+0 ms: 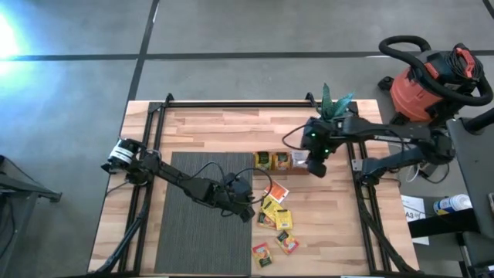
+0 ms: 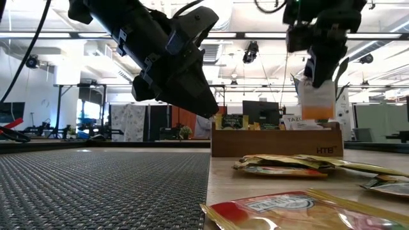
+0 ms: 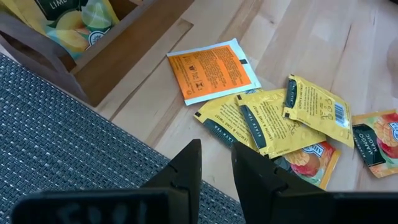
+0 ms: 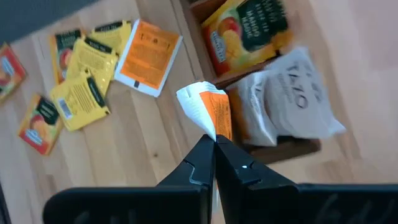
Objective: Pick & Place Tea
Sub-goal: Put the white tea bag into the right section of the wooden organizer
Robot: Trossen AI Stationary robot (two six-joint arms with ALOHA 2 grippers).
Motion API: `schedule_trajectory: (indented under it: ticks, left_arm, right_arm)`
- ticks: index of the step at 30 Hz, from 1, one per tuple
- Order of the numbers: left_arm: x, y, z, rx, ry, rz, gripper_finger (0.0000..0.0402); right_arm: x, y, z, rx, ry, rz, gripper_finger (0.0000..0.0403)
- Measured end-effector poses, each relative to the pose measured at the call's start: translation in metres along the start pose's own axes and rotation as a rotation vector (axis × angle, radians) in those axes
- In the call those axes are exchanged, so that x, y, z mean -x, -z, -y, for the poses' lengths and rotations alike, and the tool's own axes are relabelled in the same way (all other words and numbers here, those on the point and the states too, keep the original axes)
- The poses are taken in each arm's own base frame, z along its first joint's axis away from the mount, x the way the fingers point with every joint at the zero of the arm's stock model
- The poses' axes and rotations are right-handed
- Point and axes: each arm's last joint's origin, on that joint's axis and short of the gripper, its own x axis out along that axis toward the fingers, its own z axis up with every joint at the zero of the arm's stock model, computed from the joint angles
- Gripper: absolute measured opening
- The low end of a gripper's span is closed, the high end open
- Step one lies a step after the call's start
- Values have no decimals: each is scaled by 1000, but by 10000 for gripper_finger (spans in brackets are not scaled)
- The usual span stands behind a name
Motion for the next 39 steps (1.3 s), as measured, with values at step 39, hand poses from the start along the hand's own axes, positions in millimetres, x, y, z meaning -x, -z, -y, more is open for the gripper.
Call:
schedule_trajectory:
  ticks: [39]
  left_arm:
    - [0, 0, 0, 12, -2, -2, 84]
  right_arm:
    - [-31, -28, 20, 126, 501, -21, 80]
